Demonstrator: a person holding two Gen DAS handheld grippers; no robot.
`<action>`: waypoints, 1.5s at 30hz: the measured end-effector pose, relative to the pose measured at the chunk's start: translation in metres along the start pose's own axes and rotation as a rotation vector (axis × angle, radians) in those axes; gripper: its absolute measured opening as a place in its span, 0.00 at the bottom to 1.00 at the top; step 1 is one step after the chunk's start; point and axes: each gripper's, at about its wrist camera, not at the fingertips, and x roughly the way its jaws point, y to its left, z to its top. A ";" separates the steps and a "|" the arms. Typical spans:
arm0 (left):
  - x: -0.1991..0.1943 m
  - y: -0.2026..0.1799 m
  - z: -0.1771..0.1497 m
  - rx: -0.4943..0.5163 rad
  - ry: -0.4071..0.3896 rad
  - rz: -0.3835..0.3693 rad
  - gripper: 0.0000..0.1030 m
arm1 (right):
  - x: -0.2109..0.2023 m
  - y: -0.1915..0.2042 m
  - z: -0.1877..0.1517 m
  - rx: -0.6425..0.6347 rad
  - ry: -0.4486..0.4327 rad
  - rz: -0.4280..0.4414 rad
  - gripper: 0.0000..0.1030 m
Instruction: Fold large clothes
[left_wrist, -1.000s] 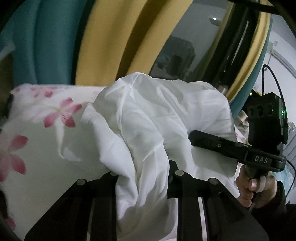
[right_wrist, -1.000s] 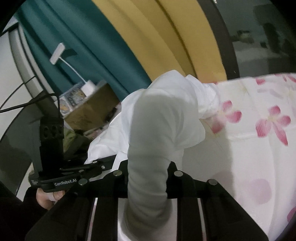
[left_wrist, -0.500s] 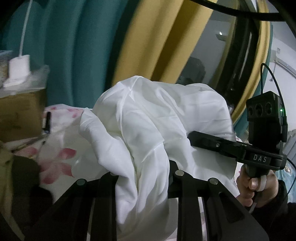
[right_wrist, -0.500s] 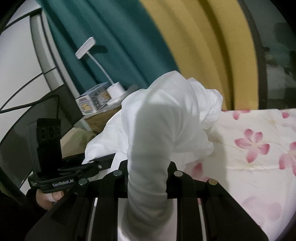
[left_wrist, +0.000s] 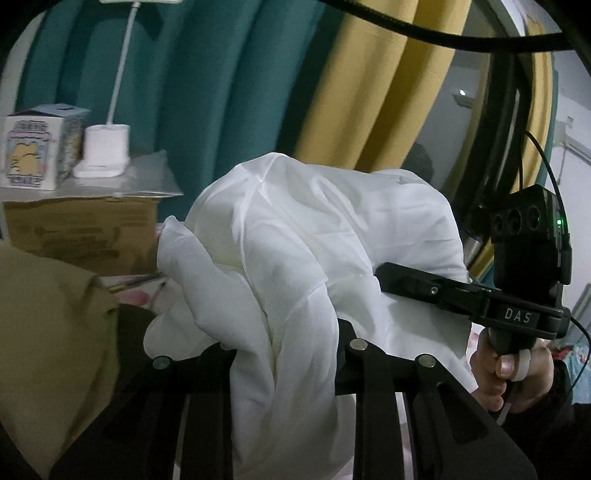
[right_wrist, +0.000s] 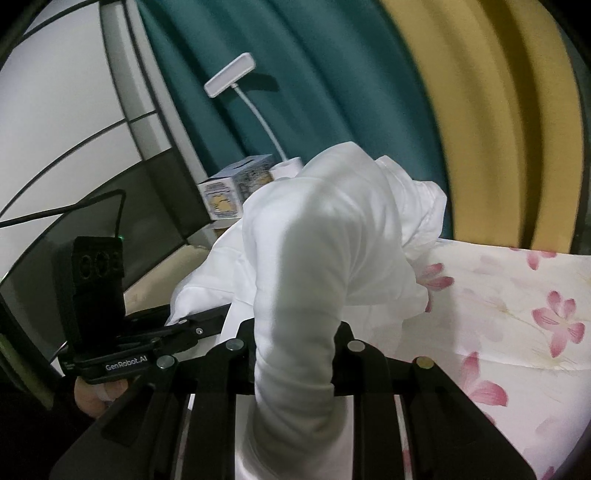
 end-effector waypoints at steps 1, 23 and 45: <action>-0.003 0.000 0.000 -0.002 -0.003 0.008 0.25 | 0.003 0.005 0.000 -0.004 0.001 0.009 0.20; 0.033 0.052 -0.033 -0.080 0.122 0.069 0.25 | 0.077 -0.012 -0.028 0.080 0.141 0.022 0.21; 0.090 0.075 -0.042 -0.110 0.251 0.053 0.34 | 0.106 -0.068 -0.061 0.199 0.231 -0.093 0.38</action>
